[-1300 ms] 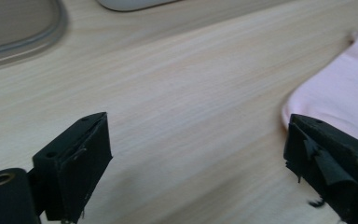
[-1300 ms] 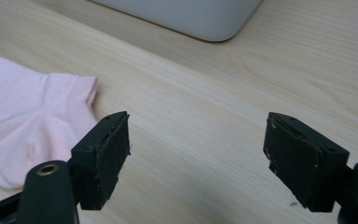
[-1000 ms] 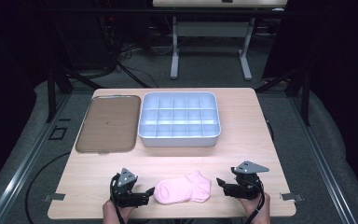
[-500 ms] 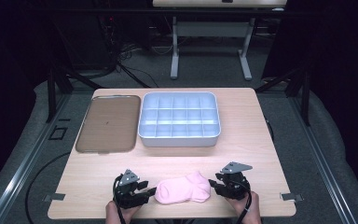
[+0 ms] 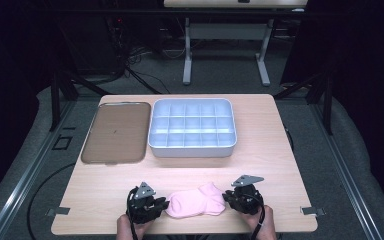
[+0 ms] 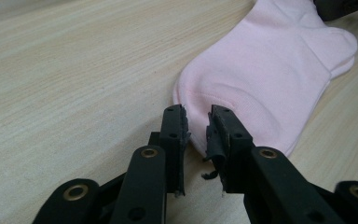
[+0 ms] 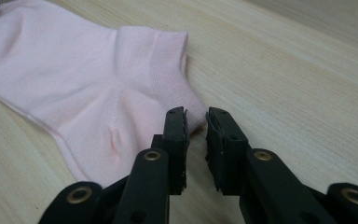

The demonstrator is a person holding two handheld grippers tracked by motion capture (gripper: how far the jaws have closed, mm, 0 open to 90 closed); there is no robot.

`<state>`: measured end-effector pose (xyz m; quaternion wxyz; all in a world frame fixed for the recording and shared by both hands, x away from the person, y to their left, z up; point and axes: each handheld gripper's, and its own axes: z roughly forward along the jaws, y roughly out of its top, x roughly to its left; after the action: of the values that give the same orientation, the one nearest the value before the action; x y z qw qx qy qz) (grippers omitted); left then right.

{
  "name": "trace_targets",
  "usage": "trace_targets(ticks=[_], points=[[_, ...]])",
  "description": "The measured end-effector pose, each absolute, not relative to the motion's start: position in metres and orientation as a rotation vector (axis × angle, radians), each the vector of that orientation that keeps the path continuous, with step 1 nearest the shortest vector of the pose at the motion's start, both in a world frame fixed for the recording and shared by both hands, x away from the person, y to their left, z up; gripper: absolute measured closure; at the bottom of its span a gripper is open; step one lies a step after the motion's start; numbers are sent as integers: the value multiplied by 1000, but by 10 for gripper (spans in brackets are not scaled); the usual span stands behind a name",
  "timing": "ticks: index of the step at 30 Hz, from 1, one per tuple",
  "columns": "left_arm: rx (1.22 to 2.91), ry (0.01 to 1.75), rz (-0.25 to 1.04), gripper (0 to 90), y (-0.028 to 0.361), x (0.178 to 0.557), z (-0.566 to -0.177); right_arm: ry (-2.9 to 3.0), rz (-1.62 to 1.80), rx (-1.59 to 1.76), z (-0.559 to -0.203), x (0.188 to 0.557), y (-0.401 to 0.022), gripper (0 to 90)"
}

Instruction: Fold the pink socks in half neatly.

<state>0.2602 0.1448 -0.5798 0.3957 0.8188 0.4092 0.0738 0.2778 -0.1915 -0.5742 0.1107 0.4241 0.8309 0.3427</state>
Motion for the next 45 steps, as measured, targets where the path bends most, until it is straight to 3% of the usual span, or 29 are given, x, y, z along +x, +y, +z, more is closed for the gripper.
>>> trace_targets(ticks=[4,9,20,27,32,35,45], points=[[2073,1029,187,804,144,260,-581,2418,1008,1271,-575,277,-193,867],[2068,1027,186,828,144,260,-583,2410,1018,1280,-576,277,-194,882],[2037,1039,190,854,143,260,-585,2412,1066,1314,-574,283,-195,706],[2037,1039,193,850,143,260,-586,2413,1106,1277,-571,286,-193,690],[2040,1035,195,845,143,260,-586,2443,1081,1280,-575,287,-190,747],[2027,1042,189,854,142,260,-587,2452,1076,1279,-574,287,-191,826],[2010,1020,192,865,129,262,-588,2409,1073,1313,-565,282,-201,831]])
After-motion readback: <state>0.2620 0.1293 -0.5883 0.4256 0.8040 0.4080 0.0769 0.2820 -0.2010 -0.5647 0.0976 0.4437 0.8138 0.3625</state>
